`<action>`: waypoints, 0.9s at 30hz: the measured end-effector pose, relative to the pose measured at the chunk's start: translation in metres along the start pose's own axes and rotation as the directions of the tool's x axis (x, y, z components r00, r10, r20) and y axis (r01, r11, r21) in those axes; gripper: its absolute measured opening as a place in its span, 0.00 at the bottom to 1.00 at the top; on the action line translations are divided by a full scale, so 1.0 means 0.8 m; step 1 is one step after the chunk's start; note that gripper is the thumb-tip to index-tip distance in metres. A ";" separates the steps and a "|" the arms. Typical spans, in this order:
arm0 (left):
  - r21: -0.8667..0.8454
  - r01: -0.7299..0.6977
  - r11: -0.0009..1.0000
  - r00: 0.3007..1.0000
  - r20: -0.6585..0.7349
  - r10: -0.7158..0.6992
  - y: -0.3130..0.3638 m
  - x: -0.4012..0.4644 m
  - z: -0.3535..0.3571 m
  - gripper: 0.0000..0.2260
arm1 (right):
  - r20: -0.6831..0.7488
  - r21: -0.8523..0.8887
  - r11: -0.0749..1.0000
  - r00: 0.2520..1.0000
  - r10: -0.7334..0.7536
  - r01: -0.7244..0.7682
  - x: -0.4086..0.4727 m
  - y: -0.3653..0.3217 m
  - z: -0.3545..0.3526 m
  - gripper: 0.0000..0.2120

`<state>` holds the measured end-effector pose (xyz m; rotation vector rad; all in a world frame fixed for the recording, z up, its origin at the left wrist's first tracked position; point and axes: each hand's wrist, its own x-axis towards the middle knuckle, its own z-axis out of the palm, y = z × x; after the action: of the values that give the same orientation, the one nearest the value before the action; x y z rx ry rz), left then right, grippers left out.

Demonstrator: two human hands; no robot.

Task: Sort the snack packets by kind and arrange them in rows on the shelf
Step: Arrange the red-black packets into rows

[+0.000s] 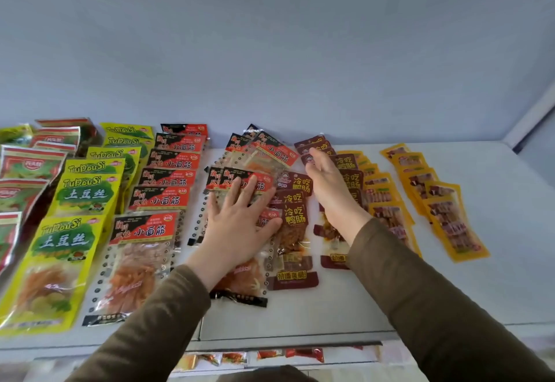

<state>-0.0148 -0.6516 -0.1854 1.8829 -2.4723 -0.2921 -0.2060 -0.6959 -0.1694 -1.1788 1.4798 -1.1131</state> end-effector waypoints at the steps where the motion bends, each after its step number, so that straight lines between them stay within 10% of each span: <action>1: -0.018 -0.006 1.000 1.000 0.012 0.006 0.000 0.000 0.000 0.31 | -0.018 -0.003 1.000 1.000 -0.013 0.013 0.000 -0.002 -0.002 0.21; 7: -0.143 -0.107 0.984 0.987 -0.134 0.088 -0.019 0.004 -0.022 0.27 | 0.073 -0.241 0.942 0.972 -0.222 0.233 -0.034 -0.015 0.023 0.24; 13: -0.009 -0.053 0.999 0.998 0.019 0.054 -0.038 0.014 0.000 0.27 | 0.309 -0.776 0.528 0.938 -0.159 0.346 -0.040 0.032 0.031 0.31; 27: -0.136 -0.022 0.990 0.999 -0.051 0.016 -0.046 0.013 -0.014 0.27 | 0.347 -0.840 0.370 0.917 -0.197 0.397 -0.025 0.024 -0.021 0.26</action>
<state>0.0191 -0.6729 -0.1815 1.7903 -2.3713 -0.3984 -0.2230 -0.6718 -0.1826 -2.3302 1.7896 -0.2654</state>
